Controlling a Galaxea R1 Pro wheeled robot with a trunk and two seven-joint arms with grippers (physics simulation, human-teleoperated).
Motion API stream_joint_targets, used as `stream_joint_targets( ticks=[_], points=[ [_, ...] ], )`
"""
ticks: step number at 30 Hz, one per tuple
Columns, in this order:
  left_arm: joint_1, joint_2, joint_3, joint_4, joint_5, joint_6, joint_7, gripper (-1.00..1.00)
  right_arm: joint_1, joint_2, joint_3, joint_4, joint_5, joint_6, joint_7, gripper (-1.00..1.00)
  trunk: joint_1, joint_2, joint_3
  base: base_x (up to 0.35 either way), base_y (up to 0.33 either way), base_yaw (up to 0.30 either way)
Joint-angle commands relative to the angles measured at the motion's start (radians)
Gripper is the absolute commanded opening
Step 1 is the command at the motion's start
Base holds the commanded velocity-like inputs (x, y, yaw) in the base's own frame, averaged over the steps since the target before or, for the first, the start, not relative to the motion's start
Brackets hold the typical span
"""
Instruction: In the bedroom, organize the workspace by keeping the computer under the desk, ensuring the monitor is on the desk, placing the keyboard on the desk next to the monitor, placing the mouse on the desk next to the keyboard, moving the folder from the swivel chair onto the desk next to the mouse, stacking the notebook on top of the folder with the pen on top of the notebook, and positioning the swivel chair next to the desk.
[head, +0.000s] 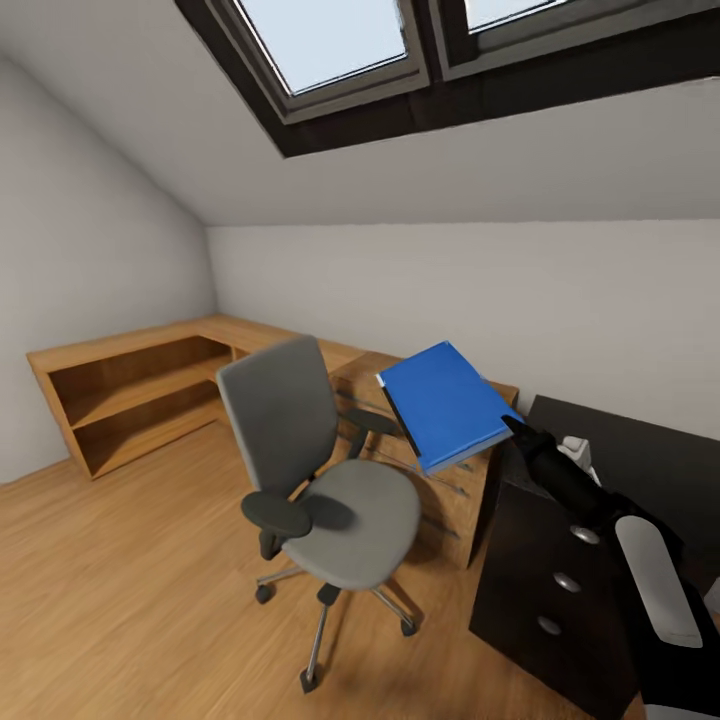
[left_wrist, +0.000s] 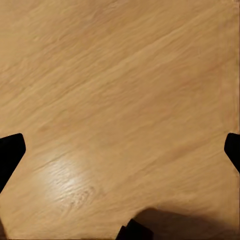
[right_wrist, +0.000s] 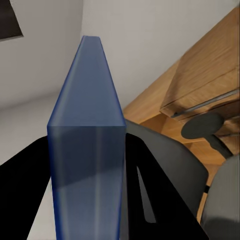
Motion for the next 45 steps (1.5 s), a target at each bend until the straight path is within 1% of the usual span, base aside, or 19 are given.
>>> stream_joint_targets(
  ticks=[1, 3, 5, 8, 9, 10, 12, 13, 14, 18, 20, 22, 25, 27, 29, 33, 35, 38, 45],
  points=[
    [0.0, 0.001, -0.008, 0.006, 0.011, -0.005, -0.004, 1.0, -0.001, 0.0, -0.001, 0.0, -0.004, 0.005, -0.002, -1.0, -0.004, 0.007, 0.002, -0.006, 0.0, -0.272],
    [0.0, 0.0, -0.008, 0.044, 0.011, -0.005, -0.033, 1.0, -0.001, 0.0, -0.001, 0.001, -0.003, 0.005, -0.003, -1.0, -0.012, 0.021, 0.008, -0.003, 0.0, -0.276],
    [0.0, 0.0, -0.008, 0.103, 0.01, -0.011, -0.081, 1.0, -0.001, 0.0, -0.001, 0.002, -0.002, 0.003, -0.003, -1.0, -0.019, 0.035, 0.015, -0.002, 0.0, -0.287],
    [0.0, 0.003, -0.007, 0.136, 0.01, -0.029, -0.125, 1.0, -0.001, 0.0, -0.001, 0.003, -0.002, 0.001, -0.003, -1.0, -0.031, 0.056, 0.024, -0.001, 0.0, -0.292],
    [0.0, 0.005, -0.006, 0.156, 0.011, -0.091, -0.147, 1.0, -0.001, 0.0, -0.001, 0.003, -0.002, 0.0, -0.003, -1.0, -0.035, 0.063, 0.027, 0.0, 0.0, -0.295],
    [0.0, 0.004, -0.006, 0.164, 0.011, -0.116, -0.151, 1.0, -0.001, 0.0, -0.001, 0.003, -0.002, 0.0, -0.003, -1.0, -0.039, 0.07, 0.03, 0.0, 0.0, -0.296],
    [0.0, 0.0, -0.01, 0.209, 0.011, -0.232, -0.172, 1.0, -0.001, 0.0, -0.003, 0.003, -0.002, -0.001, -0.003, -1.0, -0.046, 0.084, 0.037, 0.0, 0.0, -0.296],
    [0.0, -0.001, -0.011, 0.221, 0.011, -0.26, -0.179, 1.0, -0.001, 0.0, -0.005, 0.003, -0.002, 0.0, -0.003, -1.0, -0.05, 0.091, 0.04, 0.0, 0.0, -0.296],
    [0.0, -0.003, -0.013, 0.239, 0.011, -0.31, -0.195, 1.0, -0.001, 0.0, -0.012, 0.004, -0.002, 0.0, -0.003, -1.0, -0.054, 0.098, 0.043, 0.0, 0.0, -0.296],
    [0.0, -0.01, -0.014, 0.27, 0.013, -0.411, -0.233, 1.0, -0.001, 0.0, -0.033, 0.005, -0.002, 0.001, -0.003, -1.0, -0.069, 0.126, 0.055, 0.0, 0.0, -0.296],
    [0.0, -0.013, -0.014, 0.279, 0.015, -0.46, -0.236, 1.0, -0.001, 0.0, -0.037, 0.006, -0.002, 0.001, -0.003, -1.0, -0.077, 0.14, 0.062, 0.0, 0.0, -0.297],
    [0.0, -0.036, -0.013, 0.313, 0.017, -0.544, -0.234, 1.0, -0.001, 0.0, -0.04, 0.005, -0.002, 0.001, -0.003, -1.0, -0.085, 0.154, 0.068, 0.0, 0.0, -0.296],
    [0.0, -0.054, -0.012, 0.329, 0.018, -0.58, -0.233, 1.0, -0.001, 0.0, -0.041, 0.007, -0.002, 0.0, -0.003, -1.0, -0.096, 0.175, 0.077, 0.0, 0.0, -0.297],
    [0.0, -0.061, -0.011, 0.334, 0.018, -0.591, -0.236, 1.0, -0.001, 0.0, -0.042, 0.016, -0.002, -0.001, -0.004, -1.0, -0.104, 0.189, 0.084, 0.0, 0.0, -0.297],
    [0.0, -0.064, -0.011, 0.337, 0.018, -0.596, -0.239, 1.0, -0.001, 0.0, -0.042, 0.031, -0.002, -0.001, -0.003, -1.0, -0.104, 0.189, 0.084, 0.0, 0.0, -0.297],
    [0.0, -0.064, -0.01, 0.339, 0.019, -0.597, -0.234, 1.0, -0.001, 0.0, -0.046, 0.047, -0.002, -0.001, -0.003, -1.0, -0.104, 0.189, 0.084, 0.0, 0.0, -0.297],
    [0.0, -0.064, -0.01, 0.339, 0.019, -0.596, -0.232, 1.0, -0.001, 0.0, -0.062, 0.051, -0.002, -0.001, -0.004, -1.0, -0.104, 0.189, 0.084, 0.0, 0.0, -0.297],
    [0.0, -0.064, -0.01, 0.339, 0.019, -0.595, -0.232, 1.0, -0.001, 0.0, -0.07, 0.059, -0.002, -0.001, -0.005, -1.0, -0.104, 0.189, 0.084, 0.0, 0.0, -0.297],
    [0.0, -0.065, -0.009, 0.339, 0.02, -0.595, -0.235, 1.0, -0.001, 0.001, -0.073, 0.061, -0.002, -0.002, -0.007, -1.0, -0.104, 0.189, 0.084, 0.0, 0.0, -0.297]
  ],
)
